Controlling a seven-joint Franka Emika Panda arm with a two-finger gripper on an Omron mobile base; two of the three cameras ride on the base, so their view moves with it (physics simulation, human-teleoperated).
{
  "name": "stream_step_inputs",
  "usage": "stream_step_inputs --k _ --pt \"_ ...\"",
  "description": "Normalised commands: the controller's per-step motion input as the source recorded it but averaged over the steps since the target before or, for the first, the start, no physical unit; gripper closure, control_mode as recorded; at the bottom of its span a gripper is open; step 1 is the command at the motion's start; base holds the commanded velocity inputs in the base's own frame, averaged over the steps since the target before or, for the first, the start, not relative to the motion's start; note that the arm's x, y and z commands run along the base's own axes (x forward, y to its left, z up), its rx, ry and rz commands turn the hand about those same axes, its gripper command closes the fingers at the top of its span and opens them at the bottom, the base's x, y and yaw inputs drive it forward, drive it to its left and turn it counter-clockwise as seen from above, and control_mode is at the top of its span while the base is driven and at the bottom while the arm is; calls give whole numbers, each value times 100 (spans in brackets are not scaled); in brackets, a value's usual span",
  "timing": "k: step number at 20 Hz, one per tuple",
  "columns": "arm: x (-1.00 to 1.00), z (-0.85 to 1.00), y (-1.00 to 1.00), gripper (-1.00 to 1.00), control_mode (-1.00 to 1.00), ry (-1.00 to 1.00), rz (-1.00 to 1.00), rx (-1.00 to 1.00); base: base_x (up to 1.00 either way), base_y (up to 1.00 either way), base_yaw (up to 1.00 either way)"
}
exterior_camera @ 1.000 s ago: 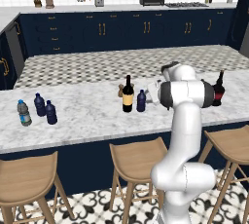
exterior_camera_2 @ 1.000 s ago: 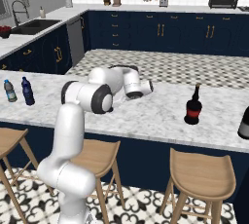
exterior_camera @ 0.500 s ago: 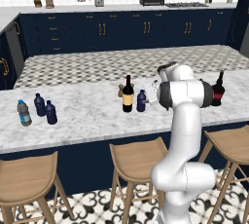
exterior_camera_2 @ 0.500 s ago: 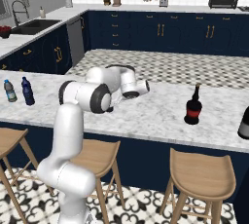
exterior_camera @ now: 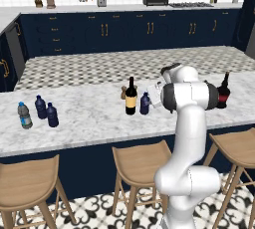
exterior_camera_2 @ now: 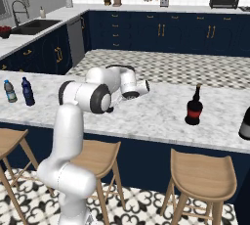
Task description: Move the plastic bottles in the middle to the plastics group, and the glass bottles in the middle to the glass group.
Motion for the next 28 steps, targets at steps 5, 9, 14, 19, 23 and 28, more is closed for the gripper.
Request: stream_step_inputs --k 5,9,14,19,23,28 --pt "-21 6 -1 100 -100 -2 -1 1 0 0 0" --pt "-82 50 0 100 -100 -1 -5 2 0 0 0" --pt "-88 78 1 100 -100 0 -1 0 0 0 0" --pt "-100 56 6 100 -100 4 0 0 0 0 0" --pt "-88 6 32 100 -100 4 0 0 0 0 0" --pt "-29 -2 84 100 -100 4 0 -3 0 0 0"
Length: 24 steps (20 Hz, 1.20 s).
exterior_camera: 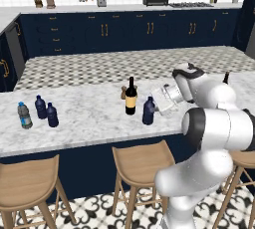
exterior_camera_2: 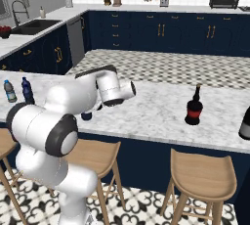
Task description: Move the plastic bottles in the middle to the plastics group, and the glass bottles in the middle to the glass group.
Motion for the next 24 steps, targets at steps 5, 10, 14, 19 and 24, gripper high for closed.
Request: stream_step_inputs --k 5,10,14,19,24 --pt "8 17 100 100 -100 20 0 -12 0 0 0" --pt "25 6 100 100 -100 20 -2 -10 0 0 0" --pt "41 0 77 100 -100 9 -12 -6 0 0 0" --pt "62 -4 35 100 -100 2 -16 0 0 0 0" --pt "33 -10 3 100 -100 -1 -7 9 0 0 0"
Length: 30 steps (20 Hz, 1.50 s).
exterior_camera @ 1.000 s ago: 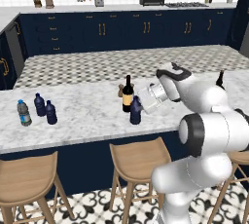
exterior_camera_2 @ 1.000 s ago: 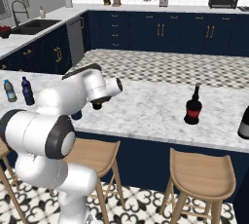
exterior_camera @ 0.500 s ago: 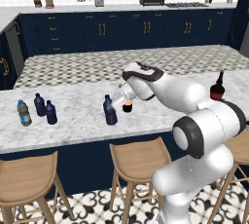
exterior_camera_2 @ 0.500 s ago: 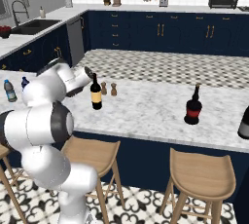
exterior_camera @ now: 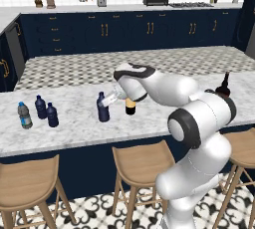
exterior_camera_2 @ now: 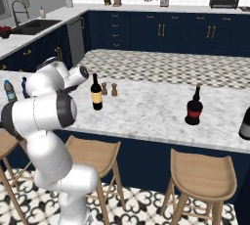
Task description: Move the plastic bottles in the middle to the plastics group, and the glass bottles in the middle to the glass group.
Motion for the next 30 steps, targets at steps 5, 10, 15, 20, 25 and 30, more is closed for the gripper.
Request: stream_step_inputs --k 5,10,15,20,25,30 --pt "-1 -27 1 100 -100 -17 3 15 0 0 0" --pt "0 -1 19 100 -100 -16 7 3 0 0 0" --pt "13 1 46 100 -100 -1 1 -2 0 0 0" --pt "49 0 60 100 -100 4 0 -7 0 0 0" --pt "30 -3 58 100 -100 0 0 -6 0 0 0" --pt "3 -27 18 100 -100 -2 0 0 0 0 0"
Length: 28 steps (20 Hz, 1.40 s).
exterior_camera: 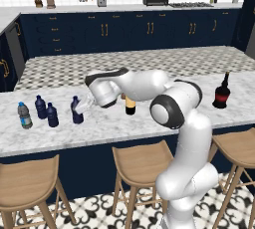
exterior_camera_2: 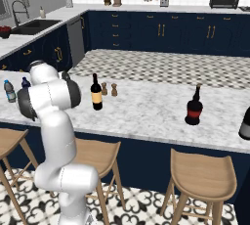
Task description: Move the plastic bottles in the middle to the plastics group, and the glass bottles in the middle to the glass group.
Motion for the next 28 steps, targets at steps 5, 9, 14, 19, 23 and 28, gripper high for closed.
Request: stream_step_inputs --k 5,9,14,19,23,28 --pt "32 -17 7 100 -100 -8 4 0 0 0 0" --pt "40 -14 23 100 -100 -5 4 0 0 0 0" --pt "45 -10 21 100 -100 -2 2 0 0 0 0" --pt "35 -7 22 100 -100 -1 3 0 0 0 0" --pt "23 -13 32 100 -100 -1 8 0 0 0 0" --pt "16 -18 7 100 -100 -2 5 0 0 0 0"
